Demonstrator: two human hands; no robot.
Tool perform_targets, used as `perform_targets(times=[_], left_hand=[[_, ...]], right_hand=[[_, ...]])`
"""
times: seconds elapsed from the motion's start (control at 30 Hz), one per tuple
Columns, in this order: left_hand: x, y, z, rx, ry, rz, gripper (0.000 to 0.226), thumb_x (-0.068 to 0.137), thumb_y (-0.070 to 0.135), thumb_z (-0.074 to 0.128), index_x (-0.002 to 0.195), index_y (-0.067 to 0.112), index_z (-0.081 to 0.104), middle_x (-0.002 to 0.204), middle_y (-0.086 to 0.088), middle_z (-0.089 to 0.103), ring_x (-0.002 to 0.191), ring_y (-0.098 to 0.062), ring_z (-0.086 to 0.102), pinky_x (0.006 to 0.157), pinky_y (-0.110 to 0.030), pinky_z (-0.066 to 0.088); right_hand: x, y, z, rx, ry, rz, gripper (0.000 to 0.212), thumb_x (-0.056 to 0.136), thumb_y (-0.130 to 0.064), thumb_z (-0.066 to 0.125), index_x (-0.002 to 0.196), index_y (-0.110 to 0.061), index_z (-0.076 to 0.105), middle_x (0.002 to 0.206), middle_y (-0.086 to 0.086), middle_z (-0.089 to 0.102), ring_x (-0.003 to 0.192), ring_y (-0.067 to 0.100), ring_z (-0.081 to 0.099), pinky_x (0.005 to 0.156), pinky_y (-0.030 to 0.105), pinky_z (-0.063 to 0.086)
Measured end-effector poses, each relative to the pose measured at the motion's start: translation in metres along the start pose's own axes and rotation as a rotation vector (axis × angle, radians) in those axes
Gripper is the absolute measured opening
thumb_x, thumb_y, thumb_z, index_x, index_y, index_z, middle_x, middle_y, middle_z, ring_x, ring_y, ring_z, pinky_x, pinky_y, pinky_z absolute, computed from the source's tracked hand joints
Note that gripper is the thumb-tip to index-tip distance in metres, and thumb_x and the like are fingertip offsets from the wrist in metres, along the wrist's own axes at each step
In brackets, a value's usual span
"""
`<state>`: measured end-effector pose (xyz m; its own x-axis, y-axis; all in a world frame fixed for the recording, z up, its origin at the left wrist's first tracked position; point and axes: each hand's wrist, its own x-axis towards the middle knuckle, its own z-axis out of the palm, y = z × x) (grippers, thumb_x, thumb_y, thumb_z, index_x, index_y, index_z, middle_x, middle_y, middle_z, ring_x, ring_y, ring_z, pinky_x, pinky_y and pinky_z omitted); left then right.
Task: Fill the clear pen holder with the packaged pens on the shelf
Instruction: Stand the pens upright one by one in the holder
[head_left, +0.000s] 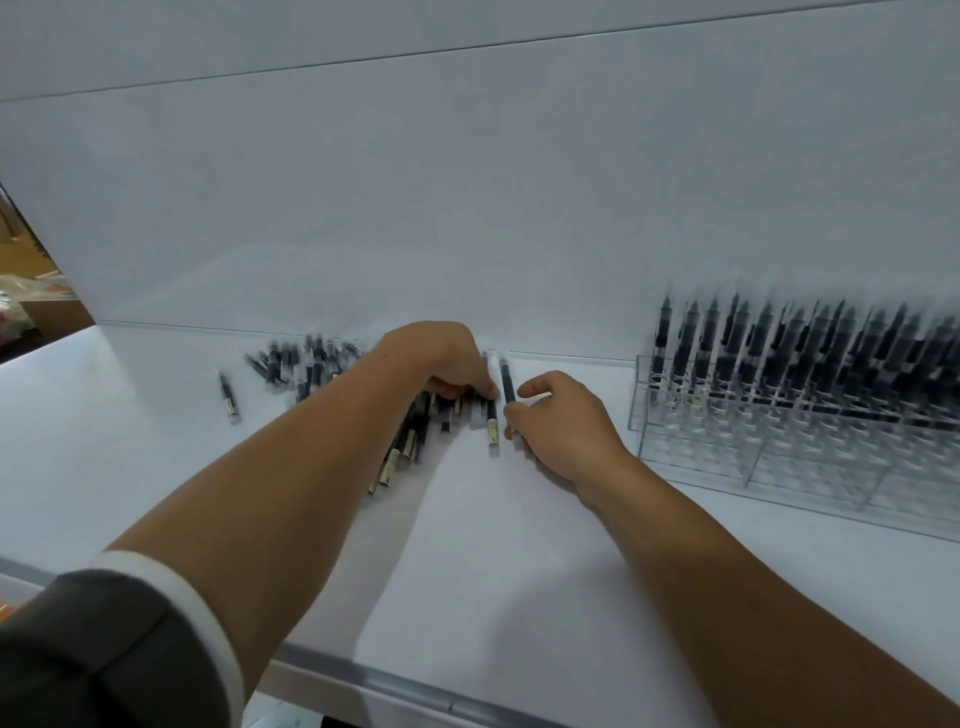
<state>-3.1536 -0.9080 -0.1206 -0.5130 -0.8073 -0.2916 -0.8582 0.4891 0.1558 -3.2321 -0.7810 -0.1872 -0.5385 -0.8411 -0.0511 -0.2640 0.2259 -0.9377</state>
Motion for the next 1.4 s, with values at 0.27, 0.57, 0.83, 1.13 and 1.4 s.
perform_targets(times=[0.27, 0.57, 0.83, 1.13, 1.4], left_hand=[[-0.001, -0.004, -0.001, -0.274, -0.059, -0.069, 0.025, 0.081, 0.028, 0.075, 0.071, 0.012, 0.059, 0.051, 0.001, 0.063, 0.03, -0.007, 0.043, 0.042, -0.018, 0.034], [-0.01, -0.011, 0.003, -0.413, -0.004, -0.045, 0.025, 0.083, 0.021, 0.07, 0.065, 0.009, 0.058, 0.052, -0.002, 0.061, 0.036, -0.011, 0.04, 0.041, -0.02, 0.031], [-0.034, -0.02, 0.002, -0.649, 0.191, 0.085, 0.032, 0.086, 0.027, 0.071, 0.063, 0.01, 0.056, 0.045, 0.004, 0.052, 0.036, -0.009, 0.042, 0.041, -0.017, 0.035], [-0.08, 0.0, 0.013, -1.097, 0.29, 0.377, 0.017, 0.09, 0.026, 0.067, 0.09, 0.009, 0.073, 0.084, -0.003, 0.075, 0.081, -0.014, 0.071, 0.075, -0.025, 0.057], [-0.099, 0.071, 0.056, -1.247, 0.148, 0.579, 0.009, 0.089, 0.016, 0.066, 0.088, 0.009, 0.07, 0.084, -0.006, 0.076, 0.08, -0.015, 0.072, 0.07, -0.021, 0.055]], right_hand=[[0.002, 0.0, -0.001, 0.133, -0.018, 0.028, 0.015, 0.091, -0.017, 0.06, 0.104, -0.012, 0.065, 0.071, 0.004, 0.069, 0.056, 0.014, 0.056, 0.054, 0.027, 0.045], [0.0, -0.002, -0.001, 0.185, -0.04, 0.005, 0.011, 0.091, -0.013, 0.058, 0.099, -0.013, 0.067, 0.076, 0.007, 0.069, 0.06, 0.017, 0.057, 0.055, 0.027, 0.046], [-0.014, -0.021, -0.003, 0.179, 0.007, -0.094, 0.015, 0.087, -0.018, 0.06, 0.101, -0.022, 0.064, 0.079, -0.003, 0.065, 0.061, 0.013, 0.059, 0.054, 0.034, 0.052], [-0.043, -0.052, -0.043, 0.083, 0.016, -0.325, 0.009, 0.088, -0.021, 0.064, 0.095, -0.026, 0.063, 0.074, -0.007, 0.065, 0.063, 0.005, 0.06, 0.066, 0.03, 0.057], [-0.077, -0.01, -0.143, -0.005, 0.195, -0.348, 0.015, 0.089, -0.013, 0.067, 0.096, -0.023, 0.06, 0.07, -0.006, 0.062, 0.062, 0.01, 0.056, 0.061, 0.025, 0.051]])
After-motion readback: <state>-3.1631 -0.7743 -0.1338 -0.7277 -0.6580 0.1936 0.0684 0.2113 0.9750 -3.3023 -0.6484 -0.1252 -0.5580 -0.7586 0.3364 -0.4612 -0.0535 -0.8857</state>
